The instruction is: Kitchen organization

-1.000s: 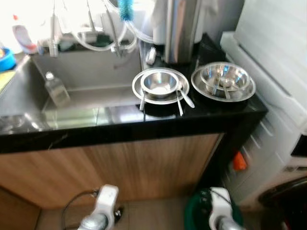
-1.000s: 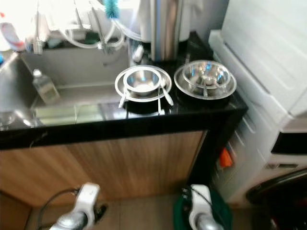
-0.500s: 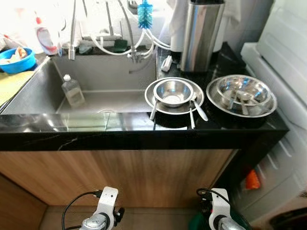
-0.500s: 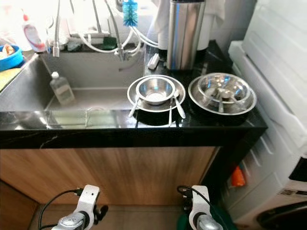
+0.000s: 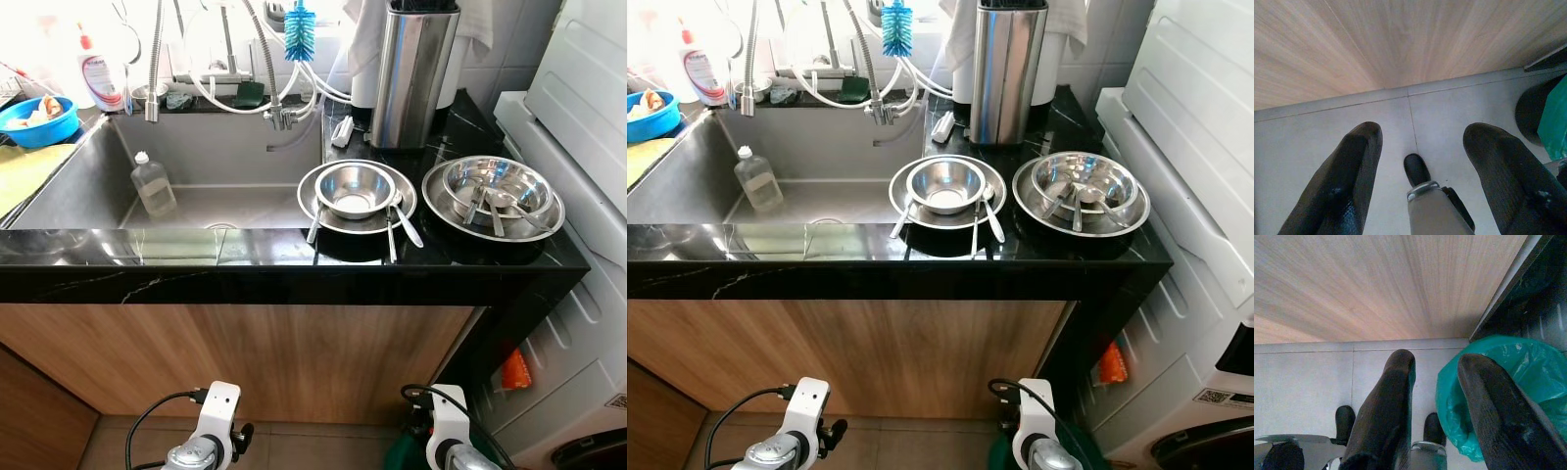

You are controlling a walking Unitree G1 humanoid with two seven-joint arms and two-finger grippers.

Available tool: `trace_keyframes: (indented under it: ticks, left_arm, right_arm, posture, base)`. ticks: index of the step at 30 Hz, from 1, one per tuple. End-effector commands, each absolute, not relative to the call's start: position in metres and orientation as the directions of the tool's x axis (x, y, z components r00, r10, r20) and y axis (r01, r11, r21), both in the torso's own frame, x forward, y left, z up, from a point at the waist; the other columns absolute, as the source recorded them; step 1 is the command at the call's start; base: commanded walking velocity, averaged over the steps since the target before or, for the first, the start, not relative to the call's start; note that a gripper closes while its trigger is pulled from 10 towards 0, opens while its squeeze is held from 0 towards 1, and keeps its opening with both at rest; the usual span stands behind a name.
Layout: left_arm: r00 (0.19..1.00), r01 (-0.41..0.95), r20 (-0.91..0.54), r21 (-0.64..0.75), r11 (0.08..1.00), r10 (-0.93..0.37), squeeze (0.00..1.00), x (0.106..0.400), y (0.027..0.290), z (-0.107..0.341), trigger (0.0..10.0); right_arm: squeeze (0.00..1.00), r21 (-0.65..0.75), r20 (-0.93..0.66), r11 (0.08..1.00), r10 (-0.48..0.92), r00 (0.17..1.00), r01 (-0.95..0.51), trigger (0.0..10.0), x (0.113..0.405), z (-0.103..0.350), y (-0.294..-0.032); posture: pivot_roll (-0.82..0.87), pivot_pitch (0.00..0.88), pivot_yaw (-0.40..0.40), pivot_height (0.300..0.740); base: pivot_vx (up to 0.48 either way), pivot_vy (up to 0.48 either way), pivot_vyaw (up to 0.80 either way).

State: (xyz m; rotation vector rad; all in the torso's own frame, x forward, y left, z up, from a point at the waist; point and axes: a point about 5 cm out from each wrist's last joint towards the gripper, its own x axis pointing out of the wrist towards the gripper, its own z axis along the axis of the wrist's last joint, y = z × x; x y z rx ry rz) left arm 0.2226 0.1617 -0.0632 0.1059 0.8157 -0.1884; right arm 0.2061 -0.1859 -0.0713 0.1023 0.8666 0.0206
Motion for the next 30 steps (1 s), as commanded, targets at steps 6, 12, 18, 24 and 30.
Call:
trace_keyframes:
  ticks: [6,12,18,24,30]
  left_arm:
    - [0.652,0.194,-0.749,0.011,0.981,-0.121,0.00,0.2174,0.1658,-0.0664,10.0]
    - [0.651,0.196,-0.749,0.010,0.981,-0.122,0.00,0.2176,0.1660,-0.0663,10.0]
    - [0.645,0.218,-0.753,0.018,0.976,-0.130,0.00,0.2166,0.1663,-0.0668,10.0]
    - [0.649,0.222,-0.749,0.022,0.975,-0.131,0.00,0.2194,0.1680,-0.0649,10.0]
    - [0.658,0.221,-0.742,0.025,0.975,-0.130,0.00,0.2232,0.1682,-0.0626,10.0]
  right_arm:
    - [0.00,0.101,-0.758,0.995,0.061,0.650,0.024,10.0,0.2069,-0.0710,-0.1844]
    - [0.00,0.102,-0.758,0.995,0.064,0.650,0.021,10.0,0.2070,-0.0710,-0.1836]
    - [0.00,0.102,-0.760,0.995,0.069,0.646,0.013,10.0,0.2055,-0.0720,-0.1824]
    - [0.00,0.104,-0.762,0.995,0.073,0.643,0.009,10.0,0.2044,-0.0728,-0.1809]
    - [0.00,0.108,-0.759,0.994,0.074,0.647,0.014,10.0,0.2057,-0.0722,-0.1799]
  posture:
    - [-0.08,0.000,0.030,0.740]
    - [-0.09,0.000,0.036,0.740]
    - [-0.09,0.000,0.038,0.740]
    - [-0.09,0.000,0.045,0.740]
    - [-0.09,0.000,0.046,0.740]
  base:
    - [0.000,0.000,0.00]
    - [0.000,0.104,0.00]
    - [0.000,0.312,0.00]
    - [0.000,0.398,0.00]
    - [0.000,0.404,0.00]
